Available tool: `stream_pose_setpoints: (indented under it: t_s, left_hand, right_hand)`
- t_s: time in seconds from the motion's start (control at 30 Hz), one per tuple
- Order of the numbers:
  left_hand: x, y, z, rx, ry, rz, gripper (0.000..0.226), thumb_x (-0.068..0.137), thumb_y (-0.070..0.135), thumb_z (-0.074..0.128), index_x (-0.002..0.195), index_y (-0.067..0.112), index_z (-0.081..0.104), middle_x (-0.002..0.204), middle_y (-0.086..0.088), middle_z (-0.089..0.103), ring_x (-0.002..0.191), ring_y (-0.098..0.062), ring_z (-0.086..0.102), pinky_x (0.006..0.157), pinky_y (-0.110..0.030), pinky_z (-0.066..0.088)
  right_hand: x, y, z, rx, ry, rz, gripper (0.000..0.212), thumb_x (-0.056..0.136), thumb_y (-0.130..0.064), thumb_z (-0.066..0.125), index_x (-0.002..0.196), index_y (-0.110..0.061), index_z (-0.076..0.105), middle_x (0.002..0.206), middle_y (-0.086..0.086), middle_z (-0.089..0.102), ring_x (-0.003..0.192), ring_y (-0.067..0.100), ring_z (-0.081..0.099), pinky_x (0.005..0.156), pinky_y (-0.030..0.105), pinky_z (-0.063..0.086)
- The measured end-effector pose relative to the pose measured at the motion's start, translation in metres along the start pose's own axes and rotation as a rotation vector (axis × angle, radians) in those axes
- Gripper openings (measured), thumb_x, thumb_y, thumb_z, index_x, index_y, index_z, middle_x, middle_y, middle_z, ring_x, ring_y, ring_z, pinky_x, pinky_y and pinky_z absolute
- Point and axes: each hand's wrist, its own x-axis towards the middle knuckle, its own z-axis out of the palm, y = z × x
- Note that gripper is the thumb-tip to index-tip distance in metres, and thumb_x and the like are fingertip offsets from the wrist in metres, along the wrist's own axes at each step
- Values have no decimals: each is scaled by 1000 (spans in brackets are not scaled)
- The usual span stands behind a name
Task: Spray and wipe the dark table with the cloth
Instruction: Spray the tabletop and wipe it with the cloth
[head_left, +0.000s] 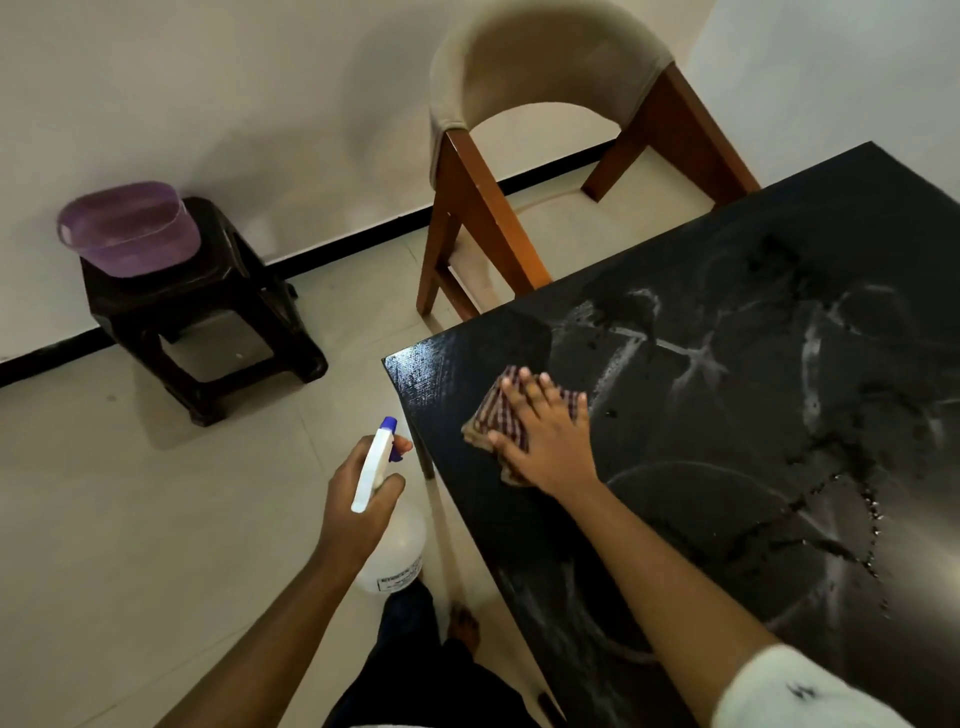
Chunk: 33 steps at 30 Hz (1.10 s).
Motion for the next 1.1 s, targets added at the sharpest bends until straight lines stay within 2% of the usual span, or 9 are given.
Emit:
stream_pose_setpoints:
  t_s: [0.1, 0.2, 0.4, 0.5, 0.67, 0.8, 0.9, 1.0, 1.1]
  left_hand:
    - [-3, 0, 4, 7, -4, -9, 35, 72, 16, 57, 107, 17, 62, 102, 10, 65, 98, -1, 59, 70, -5, 44]
    - [-6, 1, 5, -2, -6, -2, 35, 71, 14, 56, 106, 17, 63, 103, 8, 66, 98, -3, 60, 72, -8, 44]
    - [-10, 3, 6, -3, -7, 5, 34, 71, 13, 54, 104, 16, 63, 102, 7, 66, 97, -1, 60, 75, -12, 43]
    - [-8, 3, 6, 7, -26, 7, 36, 71, 14, 56, 106, 14, 63, 103, 5, 66, 96, 0, 60, 74, -13, 44]
    - [-10, 5, 10, 28, -1, 10, 35, 71, 18, 56, 106, 15, 62, 100, 6, 65, 93, -6, 61, 68, -10, 44]
    - [-13, 6, 12, 9, -4, 29, 32, 71, 13, 55, 102, 16, 63, 99, 4, 66, 91, -9, 61, 67, -5, 47]
    - [-15, 3, 15, 1, -5, 17, 33, 71, 13, 54, 102, 16, 63, 100, 2, 66, 93, -11, 61, 73, -13, 48]
    - [-15, -1, 19, 12, -2, -9, 37, 71, 17, 55, 107, 13, 62, 103, -3, 66, 96, -18, 62, 75, -19, 47]
    - [-15, 4, 21, 12, -10, 8, 35, 70, 15, 55, 105, 12, 63, 101, -2, 66, 94, -12, 61, 72, -10, 47]
  right_hand:
    - [13, 1, -5, -6, -5, 118, 76, 87, -73, 14, 151, -37, -4, 161, -5, -6, 147, 19, -6, 112, 55, -9]
    - [-36, -22, 6, 19, 0, -32, 80, 86, -76, 13, 152, -34, -3, 160, -2, -8, 147, 20, -8, 113, 54, -12]
    - [-111, -28, 24, 27, 8, -300, 74, 89, -74, 21, 151, -36, 16, 159, -4, 14, 146, 21, 16, 110, 56, 6]
    - [-58, -8, 11, 24, 19, -131, 75, 87, -75, 12, 151, -36, 13, 160, -5, 6, 147, 21, 7, 114, 59, 2]
    - [8, 12, -13, 51, -3, 222, 73, 90, -69, 26, 152, -36, 3, 161, -2, 1, 148, 22, -4, 112, 59, -5]
    - [-61, -11, 6, 31, 10, 1, 79, 86, -76, 16, 152, -35, 2, 161, -1, 0, 148, 21, -2, 113, 55, -9]
    - [-136, -25, 29, 21, 46, -152, 79, 86, -76, 23, 152, -32, 17, 160, 0, 15, 147, 22, 11, 112, 57, 3]
    - [-153, -26, 37, 7, 49, -186, 77, 86, -75, 30, 151, -35, 19, 158, -2, 20, 146, 20, 14, 111, 57, 7]
    - [-114, -15, 29, 24, 38, -129, 75, 87, -74, 27, 151, -36, 19, 159, -4, 16, 146, 20, 15, 112, 59, 5]
